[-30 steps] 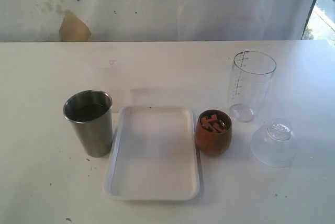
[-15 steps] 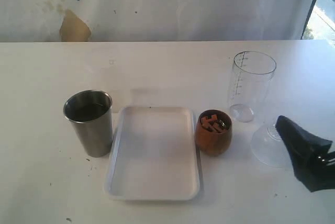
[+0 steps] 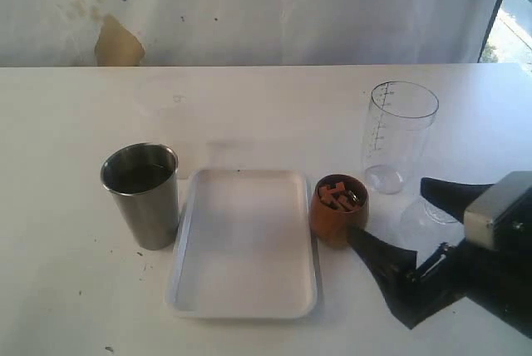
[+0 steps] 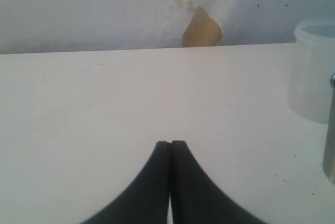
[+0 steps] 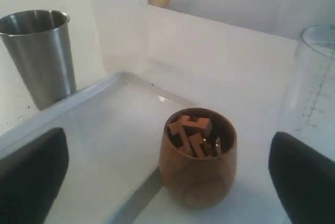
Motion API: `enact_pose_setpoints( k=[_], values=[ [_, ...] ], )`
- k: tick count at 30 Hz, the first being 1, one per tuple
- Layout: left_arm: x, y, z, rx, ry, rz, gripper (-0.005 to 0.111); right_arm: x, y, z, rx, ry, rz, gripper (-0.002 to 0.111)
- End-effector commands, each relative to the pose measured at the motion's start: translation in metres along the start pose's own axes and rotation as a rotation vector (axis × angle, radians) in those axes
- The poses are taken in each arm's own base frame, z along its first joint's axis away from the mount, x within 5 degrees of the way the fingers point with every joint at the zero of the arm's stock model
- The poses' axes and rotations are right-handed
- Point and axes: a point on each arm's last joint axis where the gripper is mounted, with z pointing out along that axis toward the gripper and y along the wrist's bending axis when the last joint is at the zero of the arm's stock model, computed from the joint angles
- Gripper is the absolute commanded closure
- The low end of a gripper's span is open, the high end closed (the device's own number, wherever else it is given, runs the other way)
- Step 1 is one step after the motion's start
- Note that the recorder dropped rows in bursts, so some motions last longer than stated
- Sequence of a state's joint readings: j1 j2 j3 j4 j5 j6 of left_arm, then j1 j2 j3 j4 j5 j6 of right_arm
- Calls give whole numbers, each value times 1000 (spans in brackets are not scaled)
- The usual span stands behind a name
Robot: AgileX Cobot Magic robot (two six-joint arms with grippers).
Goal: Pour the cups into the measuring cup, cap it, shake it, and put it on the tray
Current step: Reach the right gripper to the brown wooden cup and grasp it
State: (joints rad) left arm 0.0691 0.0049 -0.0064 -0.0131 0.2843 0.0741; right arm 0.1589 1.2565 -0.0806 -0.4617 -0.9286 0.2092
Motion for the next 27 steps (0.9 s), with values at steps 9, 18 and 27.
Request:
enact_pose_setpoints(
  k=[9, 18, 27],
  values=[
    [2, 0, 0, 0, 1, -20, 107, 32, -13, 48, -38, 62, -47, 12],
    [2, 0, 0, 0, 1, -20, 107, 46, -24, 74, -14, 67, 5, 12],
    [2, 0, 0, 0, 1, -20, 107, 62, -30, 94, -19, 107, 56, 12]
  ],
)
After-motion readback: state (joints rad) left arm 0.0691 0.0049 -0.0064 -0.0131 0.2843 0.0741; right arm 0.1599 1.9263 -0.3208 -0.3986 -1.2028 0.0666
